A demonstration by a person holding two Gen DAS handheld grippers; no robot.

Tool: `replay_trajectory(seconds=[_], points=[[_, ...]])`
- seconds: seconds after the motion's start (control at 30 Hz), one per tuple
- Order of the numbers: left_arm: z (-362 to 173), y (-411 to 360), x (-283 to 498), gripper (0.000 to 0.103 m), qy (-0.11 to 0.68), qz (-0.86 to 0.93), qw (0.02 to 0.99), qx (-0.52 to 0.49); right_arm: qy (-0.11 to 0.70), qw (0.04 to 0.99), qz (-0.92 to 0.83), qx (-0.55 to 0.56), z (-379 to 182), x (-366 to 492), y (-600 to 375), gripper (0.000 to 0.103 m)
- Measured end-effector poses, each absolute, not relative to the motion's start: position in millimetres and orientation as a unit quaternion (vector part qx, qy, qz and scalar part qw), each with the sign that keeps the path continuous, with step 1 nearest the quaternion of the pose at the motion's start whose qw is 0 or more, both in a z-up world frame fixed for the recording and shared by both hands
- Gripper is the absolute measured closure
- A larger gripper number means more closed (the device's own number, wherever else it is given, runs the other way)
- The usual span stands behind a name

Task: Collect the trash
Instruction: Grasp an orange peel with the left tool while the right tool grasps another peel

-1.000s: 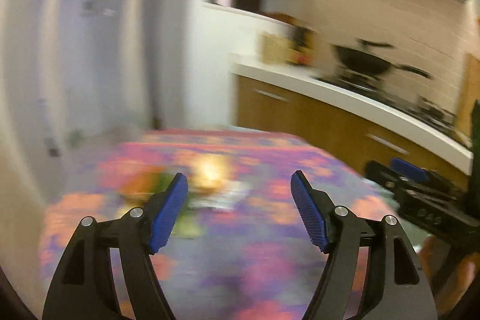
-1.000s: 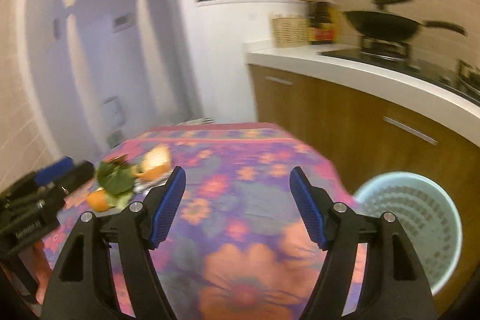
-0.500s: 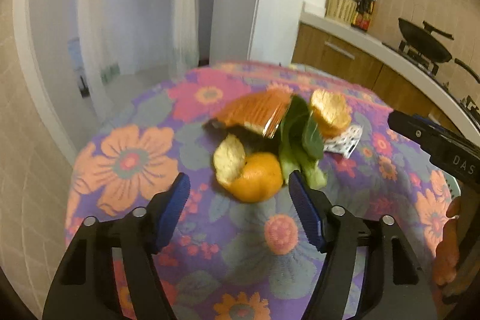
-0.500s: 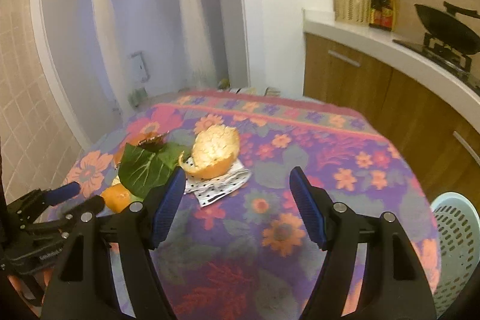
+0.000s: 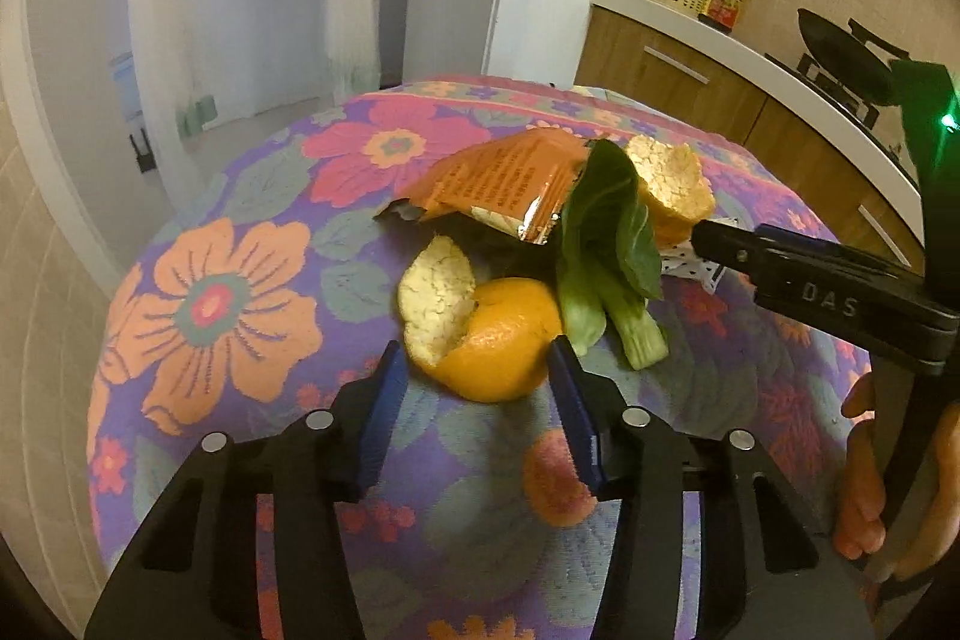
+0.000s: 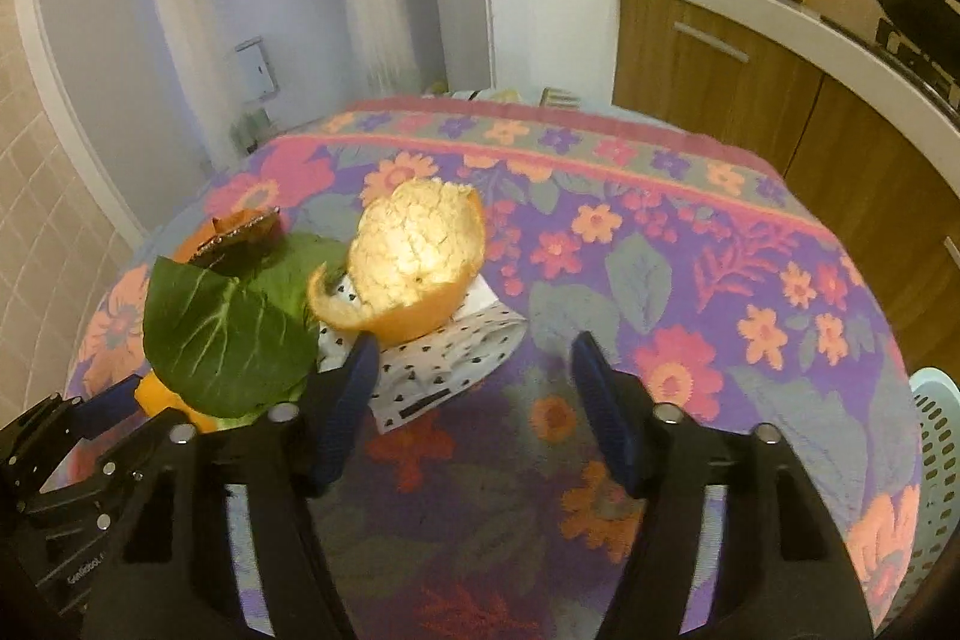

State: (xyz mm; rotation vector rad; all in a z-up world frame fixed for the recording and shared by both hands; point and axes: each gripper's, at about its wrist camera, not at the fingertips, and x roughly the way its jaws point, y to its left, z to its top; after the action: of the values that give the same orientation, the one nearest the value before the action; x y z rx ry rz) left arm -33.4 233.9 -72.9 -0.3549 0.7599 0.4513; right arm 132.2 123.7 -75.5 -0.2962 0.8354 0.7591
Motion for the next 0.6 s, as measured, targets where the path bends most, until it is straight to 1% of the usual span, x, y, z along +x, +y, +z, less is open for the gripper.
replay_trajectory(seconds=[0.03,0.07,0.1,0.13,0.2,0.23,0.3,0.37,0.5,0.53,0.6], points=[[-73,234,-33,0.06,0.366,0.216,0.889,-0.17,0.397,0.834,0.357,-0.143,-77,133,124,0.049],[-73,233,-33,0.061,0.365,0.216,0.89,-0.169,0.401,0.831,0.358,-0.144,-78,133,125,0.06],[-73,233,-33,0.065,0.363,0.214,0.891,-0.169,0.408,0.826,0.36,-0.145,-80,134,126,0.067],[-72,233,-33,0.07,0.361,0.214,0.892,-0.169,0.411,0.827,0.357,-0.144,-81,136,126,0.07],[-71,233,-35,0.075,0.357,0.21,0.894,-0.172,0.417,0.825,0.356,-0.136,-82,139,123,0.083],[-71,232,-37,0.078,0.355,0.207,0.895,-0.174,0.423,0.823,0.357,-0.131,-83,140,121,0.085],[-70,230,-40,0.082,0.353,0.202,0.897,-0.175,0.432,0.816,0.364,-0.12,-82,140,114,0.099],[-69,227,-45,0.084,0.35,0.191,0.899,-0.179,0.432,0.815,0.367,-0.119,-81,136,109,0.103],[-67,216,-63,0.086,0.336,0.157,0.909,-0.19,0.412,0.825,0.367,-0.123,-74,119,93,0.103],[-65,214,-66,0.089,0.333,0.154,0.911,-0.19,0.408,0.827,0.365,-0.123,-72,116,90,0.103],[-62,210,-73,0.092,0.325,0.151,0.914,-0.189,0.406,0.828,0.37,-0.113,-69,114,84,0.103]])
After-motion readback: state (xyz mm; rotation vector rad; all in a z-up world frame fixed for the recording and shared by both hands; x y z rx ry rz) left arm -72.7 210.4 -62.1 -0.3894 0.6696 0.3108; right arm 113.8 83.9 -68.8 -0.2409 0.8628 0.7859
